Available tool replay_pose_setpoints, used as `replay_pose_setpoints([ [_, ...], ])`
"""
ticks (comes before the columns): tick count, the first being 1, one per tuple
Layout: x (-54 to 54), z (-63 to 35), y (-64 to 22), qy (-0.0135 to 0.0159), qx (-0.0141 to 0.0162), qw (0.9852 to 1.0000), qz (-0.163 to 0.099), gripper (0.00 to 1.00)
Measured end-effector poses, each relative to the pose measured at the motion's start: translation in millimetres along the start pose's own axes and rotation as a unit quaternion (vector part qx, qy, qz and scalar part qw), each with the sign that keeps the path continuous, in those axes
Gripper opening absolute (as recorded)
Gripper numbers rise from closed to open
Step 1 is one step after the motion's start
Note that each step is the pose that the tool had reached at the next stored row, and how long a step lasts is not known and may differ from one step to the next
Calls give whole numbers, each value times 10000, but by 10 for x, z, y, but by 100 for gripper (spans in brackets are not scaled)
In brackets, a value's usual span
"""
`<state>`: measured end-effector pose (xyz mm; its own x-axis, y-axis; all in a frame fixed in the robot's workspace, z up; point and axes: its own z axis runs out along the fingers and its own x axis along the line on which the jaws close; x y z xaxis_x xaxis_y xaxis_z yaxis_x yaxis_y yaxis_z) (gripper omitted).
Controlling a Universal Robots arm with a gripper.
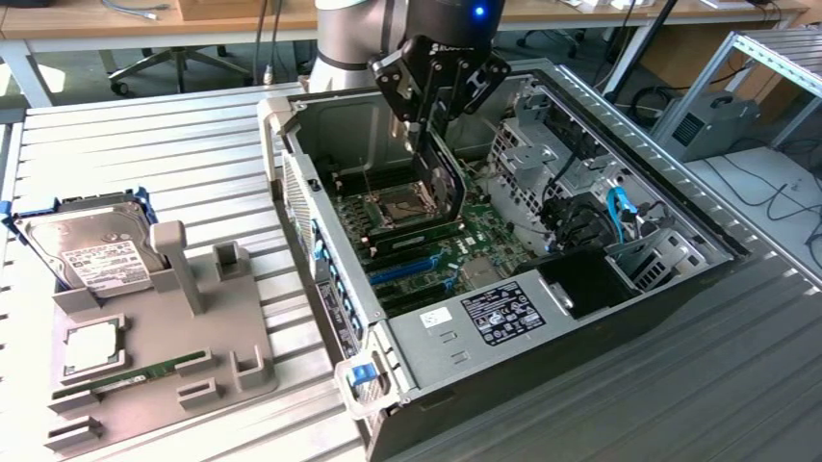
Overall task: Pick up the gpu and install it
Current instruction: 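Pick up the gpu and move the gpu toward the slot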
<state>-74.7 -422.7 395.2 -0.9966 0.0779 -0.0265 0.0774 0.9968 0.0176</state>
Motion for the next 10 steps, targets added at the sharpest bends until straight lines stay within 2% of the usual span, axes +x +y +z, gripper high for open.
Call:
replay_pose_setpoints([
  [10,-15,31,1,0,7,10000,0,27],
])
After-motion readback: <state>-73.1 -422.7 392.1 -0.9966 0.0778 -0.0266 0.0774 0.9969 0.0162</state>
